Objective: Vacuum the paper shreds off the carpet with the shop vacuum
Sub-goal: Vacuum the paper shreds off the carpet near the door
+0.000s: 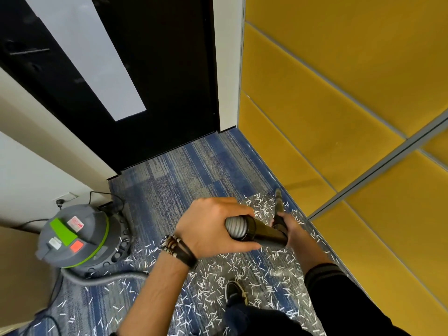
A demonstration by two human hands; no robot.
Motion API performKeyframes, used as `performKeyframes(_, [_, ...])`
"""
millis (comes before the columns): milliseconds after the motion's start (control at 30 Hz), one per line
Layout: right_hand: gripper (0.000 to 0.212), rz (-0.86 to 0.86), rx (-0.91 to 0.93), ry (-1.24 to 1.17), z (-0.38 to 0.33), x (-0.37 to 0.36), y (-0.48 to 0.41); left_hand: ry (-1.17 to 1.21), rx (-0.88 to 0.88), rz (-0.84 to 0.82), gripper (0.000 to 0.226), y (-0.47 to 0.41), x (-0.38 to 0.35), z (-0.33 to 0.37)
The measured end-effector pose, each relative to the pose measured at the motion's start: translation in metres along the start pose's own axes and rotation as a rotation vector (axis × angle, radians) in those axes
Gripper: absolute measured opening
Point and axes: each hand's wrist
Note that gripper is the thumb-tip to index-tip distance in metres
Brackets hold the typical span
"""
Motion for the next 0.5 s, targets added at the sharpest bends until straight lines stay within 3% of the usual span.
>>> performKeyframes(200, [0.019,0.031,-0.019,-0.031,0.027,0.012,0.009,0.046,-0.001,-0.094,0.051,0.011,0.006,-0.008])
performKeyframes(500, [0.023,0.013,0.015,0.066,0.055,-0.025,0.02,-0.052,-0.005,-0.079,0.053,0.054,0.016,-0.005])
Point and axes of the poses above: each hand's wrist, its own y-axis away from the middle knuckle, its own x-axis out of the back of the hand, z = x × y, and after that the axes turned 12 degrees about -z, right-handed
